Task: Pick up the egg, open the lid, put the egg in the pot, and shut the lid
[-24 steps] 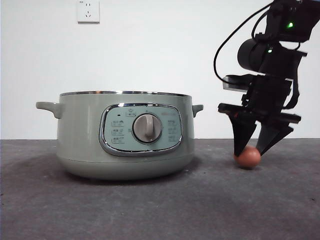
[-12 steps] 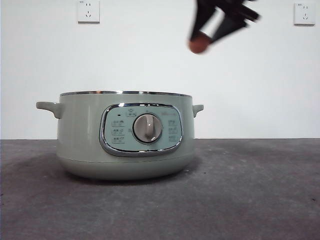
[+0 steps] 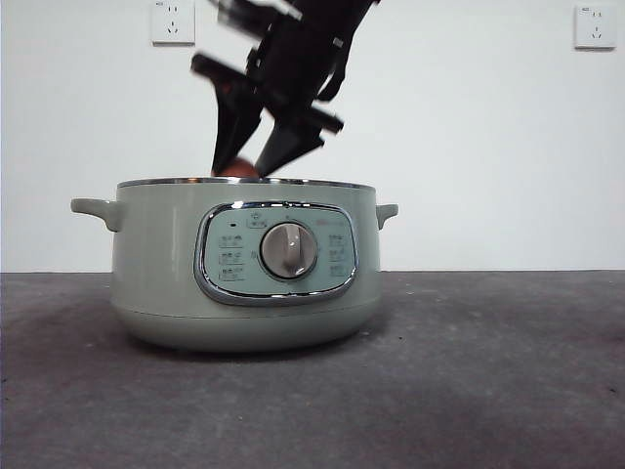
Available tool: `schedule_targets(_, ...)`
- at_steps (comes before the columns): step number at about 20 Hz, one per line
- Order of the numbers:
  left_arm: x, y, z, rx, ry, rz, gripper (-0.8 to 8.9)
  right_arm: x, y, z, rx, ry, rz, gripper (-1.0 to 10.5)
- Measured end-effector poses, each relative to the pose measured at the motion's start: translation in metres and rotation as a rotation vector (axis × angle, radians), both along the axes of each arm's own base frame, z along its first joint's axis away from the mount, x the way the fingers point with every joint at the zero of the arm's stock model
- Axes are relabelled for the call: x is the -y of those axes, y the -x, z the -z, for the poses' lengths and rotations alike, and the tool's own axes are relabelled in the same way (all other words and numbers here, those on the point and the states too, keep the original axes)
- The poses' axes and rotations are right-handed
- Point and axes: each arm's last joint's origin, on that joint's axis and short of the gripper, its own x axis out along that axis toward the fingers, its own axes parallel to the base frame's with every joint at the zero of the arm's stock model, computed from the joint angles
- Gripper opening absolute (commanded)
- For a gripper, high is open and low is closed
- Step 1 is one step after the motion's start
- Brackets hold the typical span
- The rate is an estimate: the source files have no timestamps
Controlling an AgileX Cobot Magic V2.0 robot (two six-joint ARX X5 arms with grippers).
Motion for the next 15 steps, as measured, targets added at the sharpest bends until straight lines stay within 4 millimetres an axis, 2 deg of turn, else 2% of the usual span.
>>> schedule_targets(6,0.000,0.000,0.000,0.000,0.000,0.000,-0.08,-0.006,-0.012,0.044,-0.065,0.155,0.002,-0.2)
schedule_targets(15,0.000,0.000,0.000,0.000,0.000,0.000,-0.08,-0.004,-0.009,0.051,-0.096,0.220,-0.034,-0.1)
